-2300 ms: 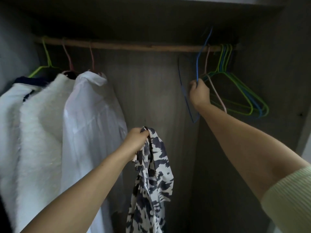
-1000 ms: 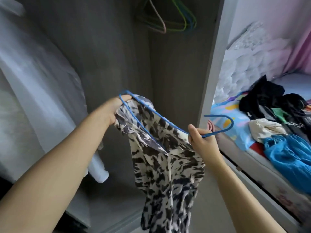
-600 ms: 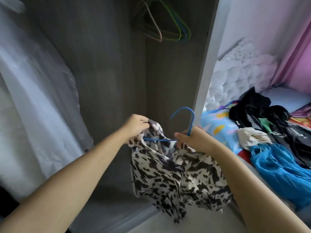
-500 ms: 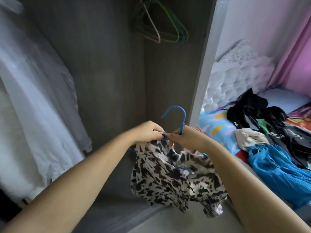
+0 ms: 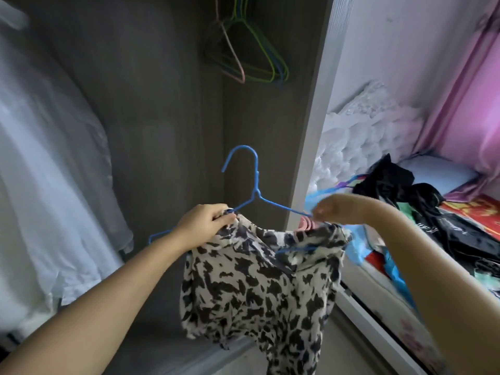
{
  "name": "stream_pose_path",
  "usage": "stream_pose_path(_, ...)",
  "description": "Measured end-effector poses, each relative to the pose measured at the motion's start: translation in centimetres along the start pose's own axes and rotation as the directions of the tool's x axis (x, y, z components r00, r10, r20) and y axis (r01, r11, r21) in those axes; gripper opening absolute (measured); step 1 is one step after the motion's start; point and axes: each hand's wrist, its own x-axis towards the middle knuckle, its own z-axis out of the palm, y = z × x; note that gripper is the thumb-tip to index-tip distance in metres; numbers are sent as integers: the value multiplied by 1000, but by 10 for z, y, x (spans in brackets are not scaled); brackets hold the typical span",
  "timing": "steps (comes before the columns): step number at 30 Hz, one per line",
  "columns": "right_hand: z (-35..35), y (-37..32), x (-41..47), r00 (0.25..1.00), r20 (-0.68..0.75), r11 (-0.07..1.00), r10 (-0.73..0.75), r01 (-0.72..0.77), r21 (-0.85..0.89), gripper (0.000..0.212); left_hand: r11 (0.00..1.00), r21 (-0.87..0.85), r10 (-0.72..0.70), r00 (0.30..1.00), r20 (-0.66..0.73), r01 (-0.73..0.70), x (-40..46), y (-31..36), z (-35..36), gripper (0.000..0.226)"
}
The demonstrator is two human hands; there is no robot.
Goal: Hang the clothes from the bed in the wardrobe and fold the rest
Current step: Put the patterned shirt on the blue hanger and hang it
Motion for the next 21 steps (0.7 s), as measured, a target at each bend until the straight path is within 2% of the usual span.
stream_pose_path(1,6,12,3,996,51,985,77,-68,-157,36,999,-34,-12,999,-30,10,-1,-5,-1,40)
stream_pose_path(2,13,22,7,988,79,971,136,-117,-210,34,998,-57,-20,998,-53,17,-2,-11,-1,41)
stream_pose_path(3,20,29,9,985,60,971,165,-151,-187,28,998,-65,-24,998,-64,20,-4,-14,-1,42)
stream_pose_path(4,27,33,11,986,7,968,164,-160,-191,23,997,-68,-24,997,-69,20,-5,-16,0,41)
stream_pose_path(7,37,36,18,973,-200,918,111,-178,-356,25,999,-34,-31,997,-75,28,-7,-14,-1,35)
stream_pose_path(9,39,32,21,959,-273,896,75,-184,-403,25,999,4,-35,997,-72,36,-9,-10,-4,36)
stream_pose_path(12,40,12,17,939,-338,881,-56,-112,-459,25,998,47,-29,997,-67,32,-11,2,-10,39)
stream_pose_path(14,42,-6,14,901,-398,885,-171,-37,-464,23,996,84,-29,997,-78,35,-12,10,-13,41)
stream_pose_path(19,37,-30,4,809,-506,925,-299,116,-362,21,979,202,5,986,-165,29,-16,22,-24,41)
stream_pose_path(21,25,-28,-1,813,-497,944,-303,185,-274,20,971,238,38,981,-189,8,-17,28,-30,44)
